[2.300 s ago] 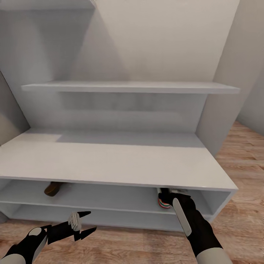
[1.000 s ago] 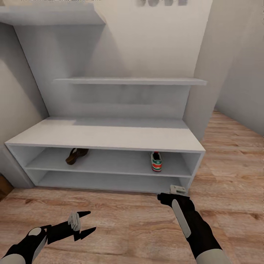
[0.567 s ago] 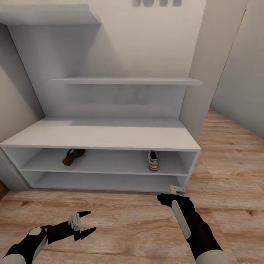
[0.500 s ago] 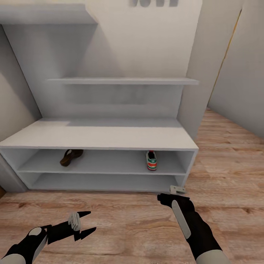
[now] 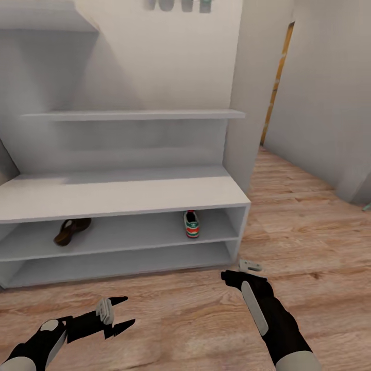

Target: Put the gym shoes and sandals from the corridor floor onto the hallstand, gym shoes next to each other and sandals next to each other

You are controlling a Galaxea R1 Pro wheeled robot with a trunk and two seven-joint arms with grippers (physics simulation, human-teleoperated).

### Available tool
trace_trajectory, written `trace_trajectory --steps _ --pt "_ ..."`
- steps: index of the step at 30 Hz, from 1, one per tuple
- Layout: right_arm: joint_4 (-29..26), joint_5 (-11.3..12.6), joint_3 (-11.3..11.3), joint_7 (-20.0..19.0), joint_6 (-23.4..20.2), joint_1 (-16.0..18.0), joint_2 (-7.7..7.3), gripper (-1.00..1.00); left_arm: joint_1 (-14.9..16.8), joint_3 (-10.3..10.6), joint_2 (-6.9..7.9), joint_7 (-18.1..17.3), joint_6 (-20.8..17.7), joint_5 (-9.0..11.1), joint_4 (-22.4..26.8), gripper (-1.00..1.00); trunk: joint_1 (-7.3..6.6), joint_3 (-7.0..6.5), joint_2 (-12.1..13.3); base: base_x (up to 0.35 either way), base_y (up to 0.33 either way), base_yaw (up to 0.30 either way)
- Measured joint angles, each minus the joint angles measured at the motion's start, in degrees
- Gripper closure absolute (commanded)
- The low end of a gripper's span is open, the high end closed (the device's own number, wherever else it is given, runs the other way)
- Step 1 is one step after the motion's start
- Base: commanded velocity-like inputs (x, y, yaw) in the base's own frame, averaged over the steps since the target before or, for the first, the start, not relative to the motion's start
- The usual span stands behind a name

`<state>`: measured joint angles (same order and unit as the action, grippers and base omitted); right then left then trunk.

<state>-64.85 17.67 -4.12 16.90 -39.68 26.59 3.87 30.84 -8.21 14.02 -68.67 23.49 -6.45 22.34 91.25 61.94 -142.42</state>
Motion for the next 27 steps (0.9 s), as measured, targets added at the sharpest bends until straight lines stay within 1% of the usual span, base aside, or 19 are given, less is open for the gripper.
trace_trajectory --steps 27 --pt "-0.16 -0.07 -0.09 0.30 0.07 0.00 0.01 -1.00 0.00 -0.25 0.00 -0.03 -0.18 0.18 0.01 -1.00 0.00 -1.26 0.00 0.000 0.000 -0.286"
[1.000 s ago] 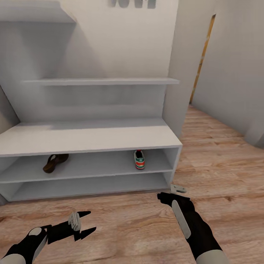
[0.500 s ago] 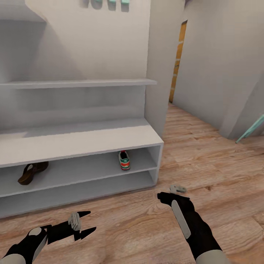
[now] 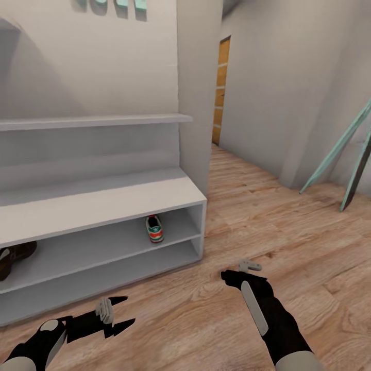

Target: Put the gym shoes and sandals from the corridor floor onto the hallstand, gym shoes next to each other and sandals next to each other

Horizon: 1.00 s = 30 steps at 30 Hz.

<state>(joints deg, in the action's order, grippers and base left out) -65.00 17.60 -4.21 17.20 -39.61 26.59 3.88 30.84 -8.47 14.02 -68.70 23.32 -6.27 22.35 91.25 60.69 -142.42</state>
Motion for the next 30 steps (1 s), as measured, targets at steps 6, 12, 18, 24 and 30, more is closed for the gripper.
trace_trajectory --steps 6,12,18,24,30 --pt "0.00 0.00 0.00 0.00 0.00 0.00 0.00 -1.00 0.00 -0.01 0.00 0.06 -0.03 0.00 0.05 -1.00 0.00 -0.32 0.00 0.000 0.000 -0.281" --pt "0.00 0.02 0.00 0.00 0.00 0.00 -0.01 -1.00 0.00 -0.01 0.00 0.16 -0.03 0.00 0.01 -1.00 -0.01 -0.63 0.00 0.029 -0.007 -0.282" --pt "-0.01 -0.01 0.01 0.01 -0.02 0.00 0.00 -1.00 0.00 0.06 0.00 0.28 -0.08 -0.02 0.02 -1.00 -0.03 -0.84 0.00 0.223 -0.130 -0.289" --pt "-0.01 0.02 0.01 0.02 -0.02 0.00 0.00 -1.00 0.00 0.08 -0.01 0.29 -0.06 -0.01 0.03 -1.00 -0.03 -0.90 0.00 0.276 -0.176 -0.298" --pt "-0.01 0.02 0.01 0.02 -0.02 0.00 0.00 -1.00 0.00 0.08 -0.01 0.29 -0.02 0.00 -0.01 -1.00 -0.03 -0.90 0.00 0.282 -0.183 -0.300"
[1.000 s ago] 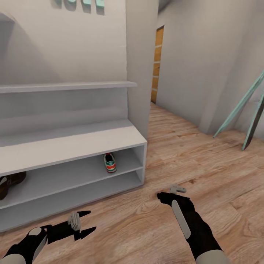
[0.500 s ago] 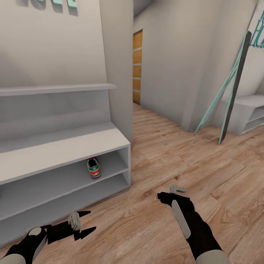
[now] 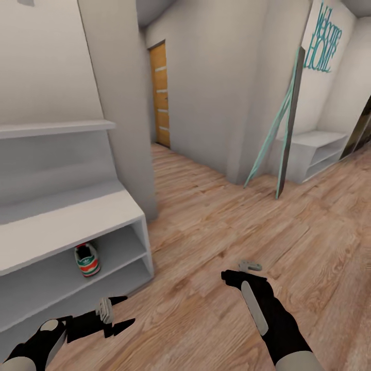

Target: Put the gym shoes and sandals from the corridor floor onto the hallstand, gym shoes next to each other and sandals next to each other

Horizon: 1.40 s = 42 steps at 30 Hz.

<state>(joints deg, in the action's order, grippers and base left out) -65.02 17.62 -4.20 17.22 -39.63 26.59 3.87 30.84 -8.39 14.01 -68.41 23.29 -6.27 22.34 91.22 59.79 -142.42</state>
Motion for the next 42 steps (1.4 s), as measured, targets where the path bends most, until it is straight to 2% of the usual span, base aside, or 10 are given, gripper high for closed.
trace_trajectory --steps 23,27,32,34,35,38,39,40,42 --pt "0.00 0.01 0.00 -0.01 0.01 0.00 0.00 -1.00 0.00 -0.16 -0.06 0.37 -0.35 0.05 0.00 -1.00 -0.01 0.00 0.00 0.291 -0.195 -0.300" --pt "0.00 -0.01 0.03 -0.01 0.01 0.00 0.00 -1.00 0.00 -0.17 -0.32 1.35 -1.62 0.16 0.12 -1.00 -0.01 0.00 0.00 0.342 -0.119 -0.300" --pt "0.00 -0.01 0.14 0.00 0.00 0.00 -0.03 -1.00 0.05 -0.38 -1.62 2.17 -2.46 0.56 0.44 -1.00 -0.01 0.00 0.00 0.344 -0.159 -0.300" --pt "0.00 -0.02 0.13 0.03 0.00 0.00 -0.06 -1.00 0.14 -0.44 -1.79 2.26 -3.73 0.99 0.57 -1.00 -0.01 0.00 0.00 0.344 -0.182 -0.300" --pt "0.00 -0.02 0.11 0.04 0.00 0.00 -0.05 -1.00 0.27 -0.62 -1.98 2.59 -5.76 2.00 0.67 -1.00 -0.01 0.00 0.00 0.345 -0.191 -0.300" --pt "0.00 -0.22 0.03 0.03 0.00 0.00 -0.02 -1.00 0.48 -1.03 -2.19 6.63 -8.87 5.19 1.48 -1.00 -0.01 0.00 0.00 0.344 -0.198 -0.300" --pt "0.00 -0.29 0.03 0.04 0.00 0.00 -0.01 -1.00 0.53 -1.16 -2.23 9.76 -9.84 6.81 2.16 -1.00 -0.01 0.00 0.00 0.344 -0.203 -0.300" --pt "0.00 -0.48 0.01 -0.01 0.02 0.00 -0.01 -1.00 0.58 -1.17 -2.29 17.24 -11.72 10.33 3.52 -1.00 -0.01 0.00 0.00 0.344 -0.203 -0.300" --pt "0.05 -0.55 0.00 -0.12 0.06 0.00 0.00 -1.00 0.59 -1.15 -2.28 24.13 -13.59 12.97 4.21 -1.00 -0.01 0.00 0.00 0.344 -0.204 -0.300"
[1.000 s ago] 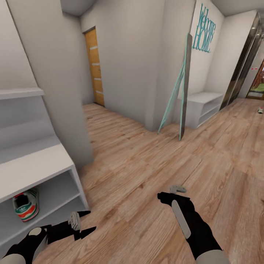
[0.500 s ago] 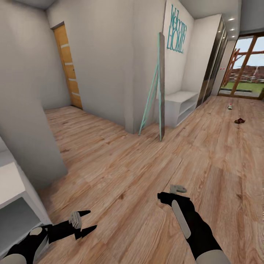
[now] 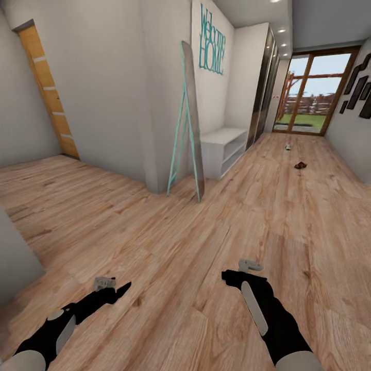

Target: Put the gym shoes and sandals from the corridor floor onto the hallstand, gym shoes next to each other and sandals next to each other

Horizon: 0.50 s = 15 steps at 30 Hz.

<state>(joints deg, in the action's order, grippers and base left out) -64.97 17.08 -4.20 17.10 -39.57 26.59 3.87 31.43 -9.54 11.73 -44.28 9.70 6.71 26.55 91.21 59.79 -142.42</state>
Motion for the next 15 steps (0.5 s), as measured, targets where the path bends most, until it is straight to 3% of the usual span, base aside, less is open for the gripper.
trace_trajectory --steps 3,11,15 --pt "0.08 0.04 0.01 -0.17 0.02 0.00 0.00 -1.00 0.01 -0.16 0.07 5.02 -1.29 1.59 0.31 -1.00 0.00 0.00 0.00 0.344 -0.204 -0.300" --pt "0.26 0.21 0.00 -0.32 0.04 0.00 -0.02 -1.00 -0.04 -0.16 0.17 8.24 -1.89 2.30 0.33 -1.00 0.00 0.16 0.00 0.344 -0.194 -0.292" --pt "1.09 0.30 -0.01 -0.30 0.02 0.00 0.00 -1.00 -0.08 -0.11 0.20 12.52 -1.94 2.32 0.29 -1.00 0.00 0.38 0.00 0.344 -0.181 -0.246"
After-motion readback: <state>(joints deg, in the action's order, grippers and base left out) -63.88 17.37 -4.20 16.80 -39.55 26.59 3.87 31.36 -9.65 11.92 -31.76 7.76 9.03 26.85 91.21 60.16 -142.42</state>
